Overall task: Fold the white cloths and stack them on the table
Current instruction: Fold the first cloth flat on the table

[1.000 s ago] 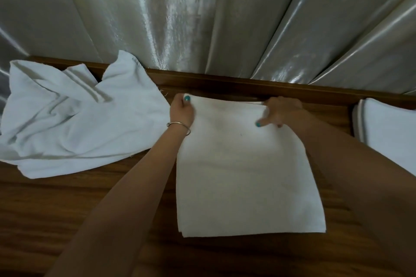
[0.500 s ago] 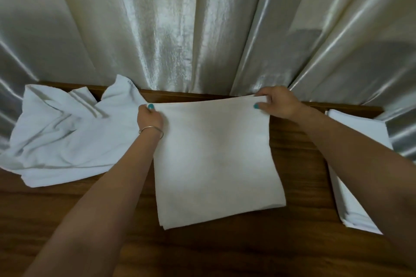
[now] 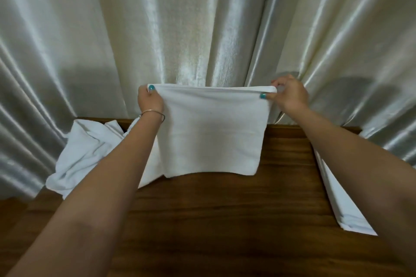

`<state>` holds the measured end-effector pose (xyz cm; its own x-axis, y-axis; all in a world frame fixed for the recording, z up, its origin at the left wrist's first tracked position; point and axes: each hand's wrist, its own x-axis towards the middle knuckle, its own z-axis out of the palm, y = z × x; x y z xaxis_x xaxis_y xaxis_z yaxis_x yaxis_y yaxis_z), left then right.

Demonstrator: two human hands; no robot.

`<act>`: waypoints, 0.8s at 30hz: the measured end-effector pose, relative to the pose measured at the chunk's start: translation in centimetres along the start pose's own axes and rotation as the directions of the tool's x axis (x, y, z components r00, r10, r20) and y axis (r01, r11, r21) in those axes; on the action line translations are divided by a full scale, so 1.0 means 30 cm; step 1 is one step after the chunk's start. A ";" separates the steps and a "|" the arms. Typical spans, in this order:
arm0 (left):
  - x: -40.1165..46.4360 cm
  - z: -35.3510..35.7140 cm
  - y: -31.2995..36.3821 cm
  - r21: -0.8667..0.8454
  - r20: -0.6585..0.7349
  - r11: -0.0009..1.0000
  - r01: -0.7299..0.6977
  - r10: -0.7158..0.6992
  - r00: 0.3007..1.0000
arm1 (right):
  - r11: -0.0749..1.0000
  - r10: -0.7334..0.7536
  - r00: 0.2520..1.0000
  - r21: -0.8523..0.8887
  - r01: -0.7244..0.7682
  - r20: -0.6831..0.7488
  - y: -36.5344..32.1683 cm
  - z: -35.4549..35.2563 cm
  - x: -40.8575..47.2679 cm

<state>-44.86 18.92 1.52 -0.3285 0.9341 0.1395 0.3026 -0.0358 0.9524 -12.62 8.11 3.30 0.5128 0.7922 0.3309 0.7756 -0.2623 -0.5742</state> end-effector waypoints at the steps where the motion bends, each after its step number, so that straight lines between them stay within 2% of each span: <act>1: 0.014 -0.020 0.036 -0.023 0.002 0.999 -0.044 0.044 0.999 | 1.000 -0.014 0.999 0.020 0.014 -0.035 -0.030 -0.028 0.001; 5: 0.025 -0.109 0.125 -0.193 0.026 0.971 -0.138 0.145 0.989 | 0.953 -0.075 0.987 0.280 0.112 -0.141 -0.098 -0.104 -0.030; 8: -0.012 -0.170 0.082 -0.323 0.122 0.936 -0.136 0.184 0.975 | 0.927 -0.083 0.987 0.353 0.127 -0.135 -0.073 -0.090 -0.113; 10: -0.052 -0.210 0.008 -0.346 0.217 0.935 -0.085 0.168 0.962 | 0.923 -0.054 0.999 0.383 0.048 0.004 -0.033 -0.063 -0.198; 12: -0.082 -0.260 -0.091 -0.298 0.358 0.954 -0.019 0.130 0.925 | 0.920 -0.030 0.967 0.385 -0.072 0.254 0.012 -0.051 -0.289; 15: -0.098 -0.352 -0.231 -0.116 0.613 0.990 0.079 0.009 0.790 | 0.902 0.025 0.802 0.333 -0.276 0.597 0.097 -0.066 -0.388; 18: -0.118 -0.417 -0.296 0.070 0.796 0.986 0.152 -0.148 0.587 | 0.959 0.072 0.596 0.110 -0.263 0.800 0.164 -0.060 -0.436; 21: -0.126 -0.435 -0.352 0.217 0.849 0.945 0.243 -0.306 0.430 | 0.961 0.143 0.399 -0.030 -0.276 0.906 0.200 -0.007 -0.465; 22: -0.122 -0.433 -0.372 0.254 0.856 0.937 0.241 -0.334 0.395 | 0.958 0.161 0.362 -0.057 -0.282 0.918 0.210 0.015 -0.472; 24: -0.113 -0.424 -0.409 0.292 0.842 0.924 0.245 -0.370 0.392 | 0.947 0.208 0.351 -0.098 -0.305 0.913 0.220 0.054 -0.482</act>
<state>-58.83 11.66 -7.21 0.5127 0.6786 -0.5260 0.4603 0.2999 0.8356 -15.51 -4.18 -6.49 0.0051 0.7269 -0.6867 0.6146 -0.5440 -0.5713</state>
